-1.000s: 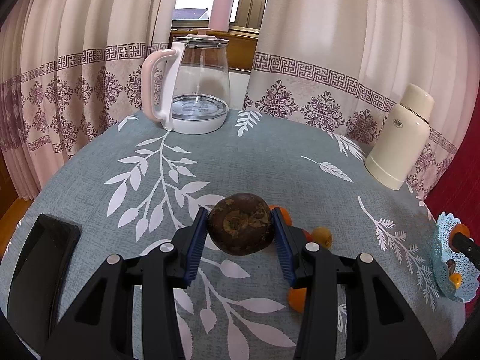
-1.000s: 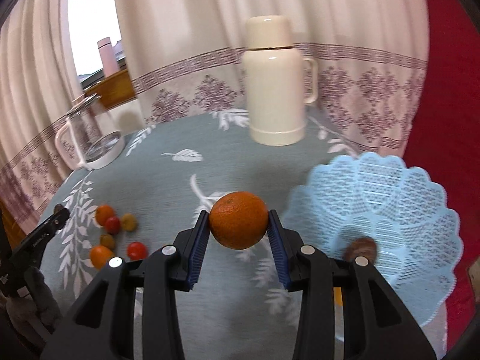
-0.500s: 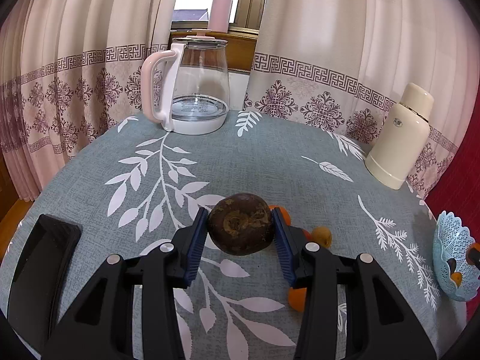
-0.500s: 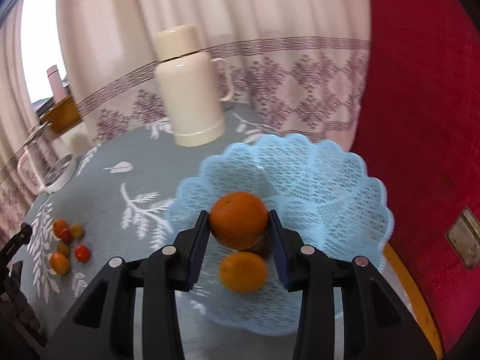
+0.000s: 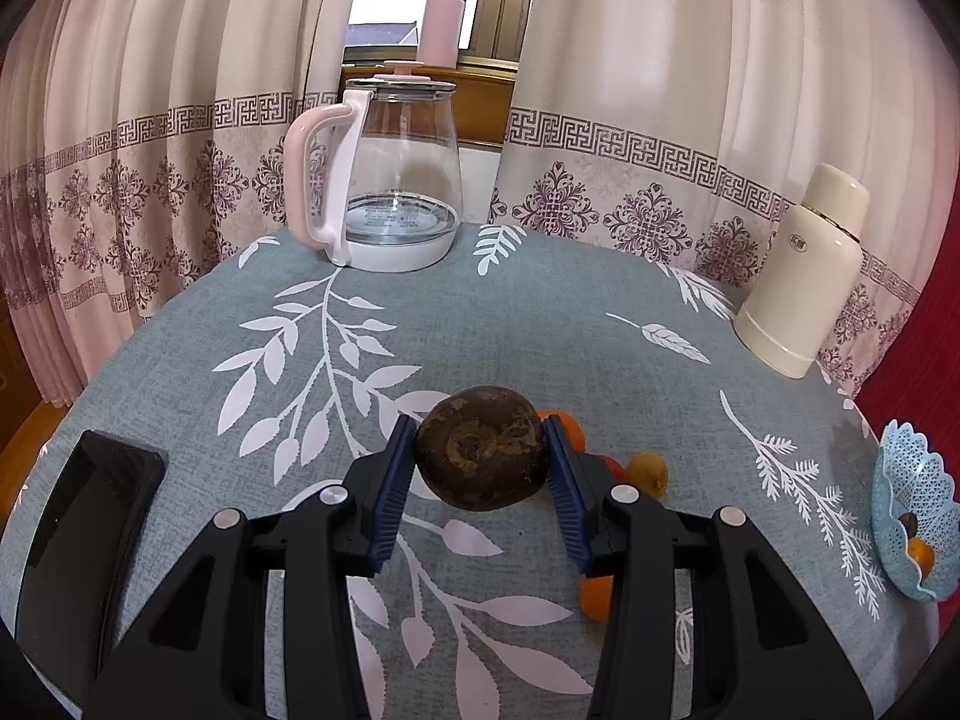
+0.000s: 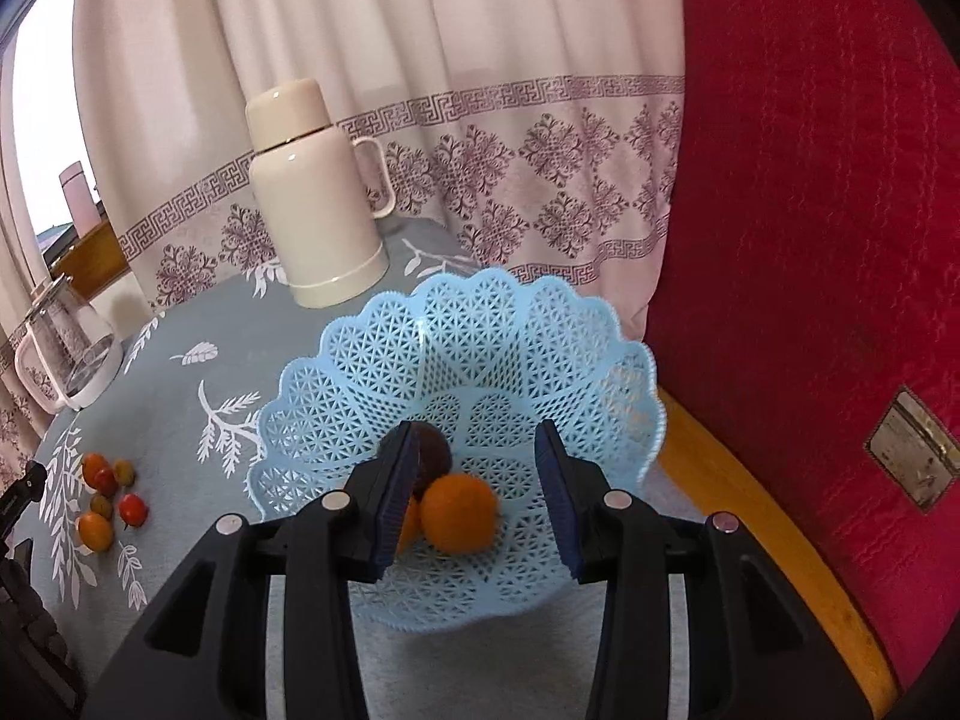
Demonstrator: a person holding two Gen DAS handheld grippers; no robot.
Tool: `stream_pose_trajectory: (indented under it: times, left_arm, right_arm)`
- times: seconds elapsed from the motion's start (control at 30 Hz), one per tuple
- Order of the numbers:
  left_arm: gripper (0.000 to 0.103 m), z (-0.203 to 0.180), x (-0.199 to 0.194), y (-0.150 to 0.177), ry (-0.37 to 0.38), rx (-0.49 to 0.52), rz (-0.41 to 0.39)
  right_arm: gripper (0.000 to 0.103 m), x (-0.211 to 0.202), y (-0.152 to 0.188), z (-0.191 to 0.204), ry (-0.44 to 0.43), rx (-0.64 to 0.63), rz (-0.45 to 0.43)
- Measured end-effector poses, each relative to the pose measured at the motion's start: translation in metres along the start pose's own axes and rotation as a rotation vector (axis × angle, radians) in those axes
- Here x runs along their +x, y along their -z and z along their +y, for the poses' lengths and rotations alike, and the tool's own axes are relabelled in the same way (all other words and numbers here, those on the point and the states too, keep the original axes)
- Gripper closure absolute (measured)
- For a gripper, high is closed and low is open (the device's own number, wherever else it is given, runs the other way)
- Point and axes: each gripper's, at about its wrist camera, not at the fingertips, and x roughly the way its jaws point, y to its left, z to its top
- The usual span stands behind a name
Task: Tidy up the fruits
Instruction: 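Carry the small orange into the blue basket and open the right gripper, then carry the dark brown fruit into the blue basket and open the left gripper while the right tool withdraws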
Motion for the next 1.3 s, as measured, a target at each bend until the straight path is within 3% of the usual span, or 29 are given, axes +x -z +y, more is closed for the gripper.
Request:
stream_pose_trajectory:
  times: [0.23, 0.4, 0.93, 1.17, 1.3]
  left_arm:
    - [0.059, -0.009, -0.005, 0.003, 0.014, 0.020, 0.006]
    - [0.059, -0.030, -0.020, 0.008, 0.066, 0.040, 0.011]
    - [0.059, -0.161, -0.046, 0.026, 0.286, 0.218, 0.035]
    - [0.059, -0.214, -0.045, 0.031, 0.361, 0.296, 0.049]
    - [0.059, -0.241, -0.038, 0.035, 0.387, 0.335, 0.061]
  right_arm:
    - [0.062, -0.020, 0.000, -0.008, 0.003, 0.005, -0.046]
    - [0.058, -0.034, 0.002, -0.013, 0.023, -0.005, -0.094]
    - [0.050, -0.038, 0.017, -0.021, 0.009, -0.005, -0.133]
    - [0.047, -0.034, 0.025, -0.018, 0.044, -0.003, -0.163]
    - [0.040, -0.040, 0.028, -0.016, 0.072, -0.010, -0.216]
